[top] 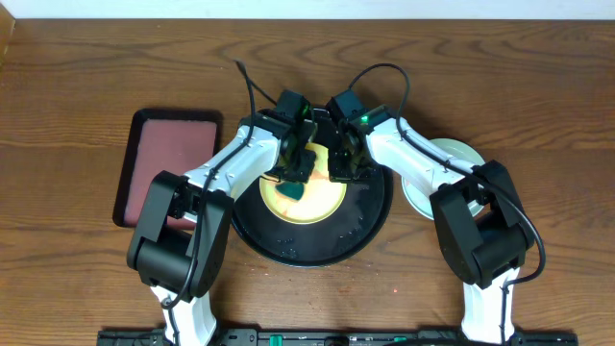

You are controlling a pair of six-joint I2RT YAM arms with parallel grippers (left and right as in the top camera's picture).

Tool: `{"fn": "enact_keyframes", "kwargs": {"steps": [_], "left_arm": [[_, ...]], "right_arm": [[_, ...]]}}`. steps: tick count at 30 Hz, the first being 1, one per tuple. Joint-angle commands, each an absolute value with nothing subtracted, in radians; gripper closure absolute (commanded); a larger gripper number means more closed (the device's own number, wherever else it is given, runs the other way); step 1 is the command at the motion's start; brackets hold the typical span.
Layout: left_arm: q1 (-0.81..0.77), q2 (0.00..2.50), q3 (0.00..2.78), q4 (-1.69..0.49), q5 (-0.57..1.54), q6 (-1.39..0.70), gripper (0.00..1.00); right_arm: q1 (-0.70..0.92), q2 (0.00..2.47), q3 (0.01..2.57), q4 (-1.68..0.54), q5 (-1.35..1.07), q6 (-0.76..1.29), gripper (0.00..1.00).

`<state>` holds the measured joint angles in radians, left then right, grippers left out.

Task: Clean dirty plates on tray and stack at the side
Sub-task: 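Scrub the red smear on the yellow plate with the sponge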

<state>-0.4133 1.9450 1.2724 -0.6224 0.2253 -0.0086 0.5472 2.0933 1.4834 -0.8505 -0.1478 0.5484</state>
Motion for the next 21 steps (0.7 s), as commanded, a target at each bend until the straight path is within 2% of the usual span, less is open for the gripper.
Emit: {"fn": "enact_keyframes", "kwargs": {"steps": [1,4,6,11,13,18,21], "left_arm": [[-0.429,1.976,1.281,-0.612,0.356,0.189,0.92],[-0.426,1.976,1.290,-0.611,0.338,0.205,0.93],[-0.420,1.976,1.297,-0.604,0.256,0.142,0.93],[-0.402,1.976,1.299,-0.642,-0.289,-0.323,0.92],[-0.394,1.976,1.299,-0.693,-0.417,-0.445,0.93],[-0.392,1.976,1.299,-0.741,-0.353,-0.462,0.93],[-0.410,1.976,1.299,-0.744,-0.142,-0.313,0.93]], "right_arm": [[0.551,2.122,1.477,-0.842,-0.139,0.561,0.99],[0.551,2.122,1.477,-0.842,-0.139,0.561,0.99],[0.551,2.122,1.477,-0.842,-0.139,0.561,0.99],[0.551,2.122,1.477,-0.842,-0.139,0.561,0.99],[0.551,2.122,1.477,-0.843,-0.139,0.561,0.99],[0.551,2.122,1.477,-0.842,-0.139,0.561,0.99],[0.551,2.122,1.477,-0.842,-0.139,0.561,0.99]]}}
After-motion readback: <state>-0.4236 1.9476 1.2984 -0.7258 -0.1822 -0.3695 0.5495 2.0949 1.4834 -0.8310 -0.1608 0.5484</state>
